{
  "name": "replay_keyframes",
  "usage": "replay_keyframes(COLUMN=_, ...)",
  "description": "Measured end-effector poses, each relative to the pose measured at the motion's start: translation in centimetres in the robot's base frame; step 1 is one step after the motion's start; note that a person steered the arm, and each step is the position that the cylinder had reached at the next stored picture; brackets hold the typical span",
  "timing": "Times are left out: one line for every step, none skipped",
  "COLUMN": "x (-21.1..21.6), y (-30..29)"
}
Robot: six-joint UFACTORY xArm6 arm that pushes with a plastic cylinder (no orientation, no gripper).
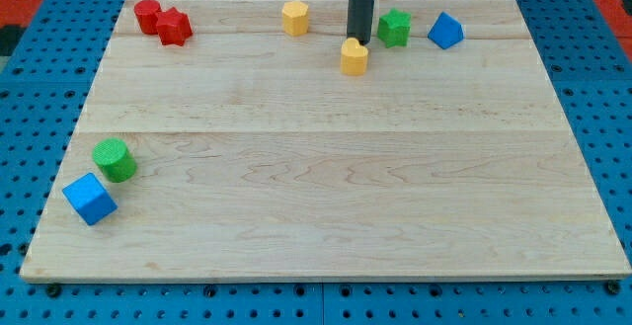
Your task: Move the green circle to the center
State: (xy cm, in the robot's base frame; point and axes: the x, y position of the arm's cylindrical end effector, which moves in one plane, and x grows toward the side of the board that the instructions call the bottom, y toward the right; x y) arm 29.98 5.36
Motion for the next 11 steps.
replay_keyframes(x=4.7, y=0.1)
replay_keyframes(x=7.9, y=1.9)
replay_keyframes(x=13.6, y=0.2)
replay_keyframes(x=17.9, y=-5.2)
replay_keyframes(x=19.1, y=-13.1)
replay_keyframes(x=20.4, y=-20.4)
replay_keyframes(x=21.2, y=-27.9)
replay_keyframes(x=21.6, y=-31.3)
replay_keyframes(x=21.5, y=-31.4)
replay_keyframes(x=21.2, y=-32.8)
replay_keyframes(x=19.2, y=-33.2)
